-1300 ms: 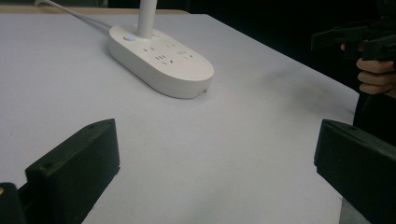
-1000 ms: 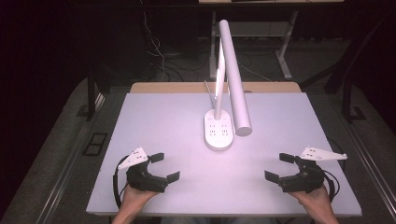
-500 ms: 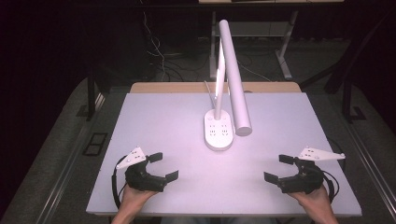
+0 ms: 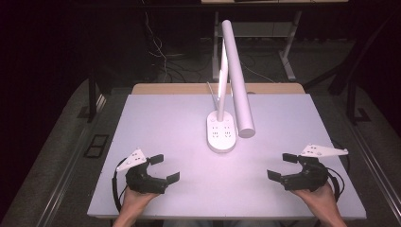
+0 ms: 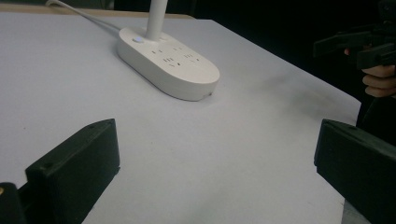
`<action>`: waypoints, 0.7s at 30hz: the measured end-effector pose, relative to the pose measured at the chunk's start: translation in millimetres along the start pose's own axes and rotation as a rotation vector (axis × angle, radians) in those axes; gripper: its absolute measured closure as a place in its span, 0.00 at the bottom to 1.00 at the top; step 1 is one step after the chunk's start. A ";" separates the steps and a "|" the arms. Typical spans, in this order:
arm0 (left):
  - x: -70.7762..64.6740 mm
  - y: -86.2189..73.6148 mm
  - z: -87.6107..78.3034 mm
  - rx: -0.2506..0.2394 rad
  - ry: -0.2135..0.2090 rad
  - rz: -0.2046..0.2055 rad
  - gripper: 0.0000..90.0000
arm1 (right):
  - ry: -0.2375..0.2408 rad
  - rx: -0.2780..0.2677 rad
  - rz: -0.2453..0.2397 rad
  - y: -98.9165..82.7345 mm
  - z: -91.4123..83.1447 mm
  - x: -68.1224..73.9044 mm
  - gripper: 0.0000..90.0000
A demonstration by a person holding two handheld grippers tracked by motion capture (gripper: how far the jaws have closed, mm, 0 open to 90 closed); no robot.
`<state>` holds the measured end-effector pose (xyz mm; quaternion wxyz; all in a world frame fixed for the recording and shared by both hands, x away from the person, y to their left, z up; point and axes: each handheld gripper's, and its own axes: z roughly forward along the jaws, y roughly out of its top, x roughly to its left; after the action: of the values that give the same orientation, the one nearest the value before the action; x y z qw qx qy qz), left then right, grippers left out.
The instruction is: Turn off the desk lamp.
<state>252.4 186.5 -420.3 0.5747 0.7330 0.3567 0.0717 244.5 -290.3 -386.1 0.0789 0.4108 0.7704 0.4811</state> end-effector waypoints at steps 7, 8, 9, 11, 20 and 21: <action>0.2 -0.1 -0.4 -0.001 0.003 -0.004 0.00 | 0.010 0.011 -0.033 17.5 -0.8 -1.2 0.05; 0.2 -0.1 -0.6 -0.002 0.003 -0.004 0.00 | 0.010 0.011 -0.033 17.5 -0.8 -1.2 0.05; 0.2 0.0 -1.1 -0.001 0.003 -0.004 0.00 | 0.013 0.013 -0.034 19.9 -0.4 -1.4 0.05; 0.3 0.0 -1.4 -0.005 0.004 -0.004 0.00 | 0.012 0.022 -0.047 27.2 1.2 -1.8 0.05; 0.3 -0.3 -1.5 -0.010 0.004 -0.013 0.00 | 0.021 0.022 -0.063 43.4 4.8 -3.9 0.05; 0.2 -0.3 -1.5 -0.010 0.003 -0.013 0.00 | 0.019 0.027 -0.062 45.6 5.7 -3.6 0.05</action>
<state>251.6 187.8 -420.2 0.5781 0.7278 0.3620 0.0710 275.2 -279.9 -353.3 0.0806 0.3833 0.7900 0.4717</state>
